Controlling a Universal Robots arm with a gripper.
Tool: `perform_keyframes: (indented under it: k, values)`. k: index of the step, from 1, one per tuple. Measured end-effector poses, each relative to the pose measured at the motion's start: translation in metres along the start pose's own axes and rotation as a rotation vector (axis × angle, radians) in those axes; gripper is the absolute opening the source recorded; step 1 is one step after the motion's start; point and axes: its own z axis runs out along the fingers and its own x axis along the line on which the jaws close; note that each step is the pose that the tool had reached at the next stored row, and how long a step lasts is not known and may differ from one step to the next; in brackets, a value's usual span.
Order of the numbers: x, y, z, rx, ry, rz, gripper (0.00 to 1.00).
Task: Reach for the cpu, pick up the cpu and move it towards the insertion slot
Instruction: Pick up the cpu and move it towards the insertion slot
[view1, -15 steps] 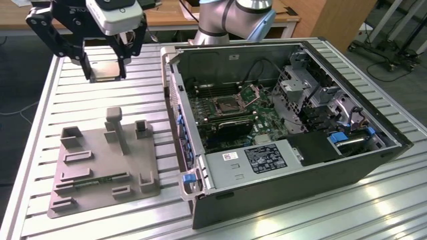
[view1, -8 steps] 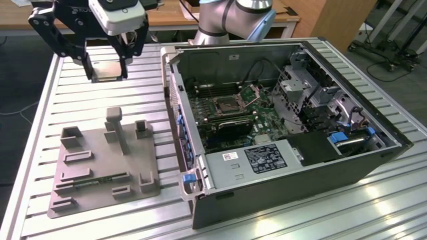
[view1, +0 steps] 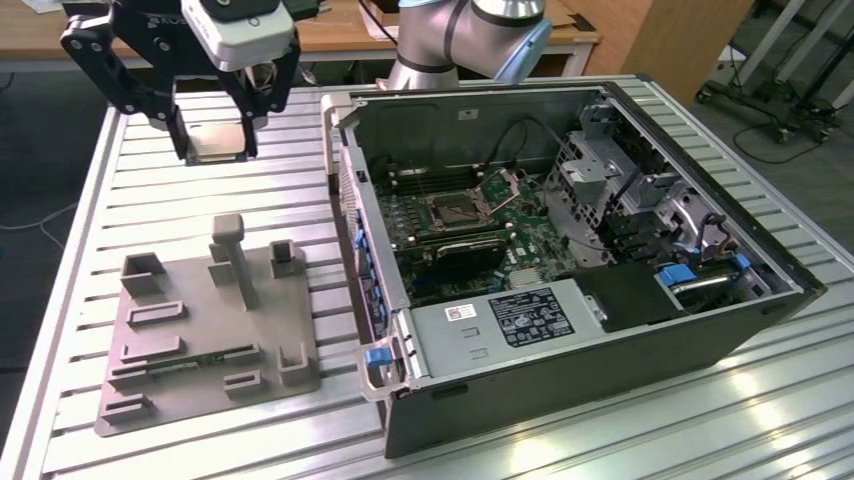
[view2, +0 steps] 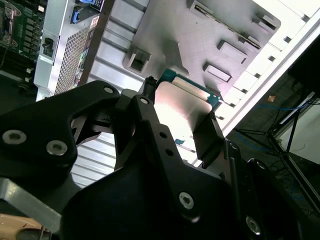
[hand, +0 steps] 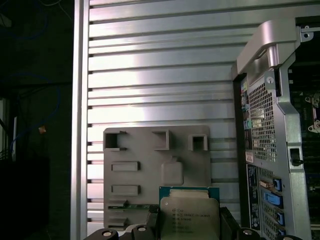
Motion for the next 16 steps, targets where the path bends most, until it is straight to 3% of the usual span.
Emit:
perform_keyframes:
  k: [16]
  values:
    - [-0.0041, 0.0001, 0.0003, -0.0003, 0.0, 0.0, 0.54]
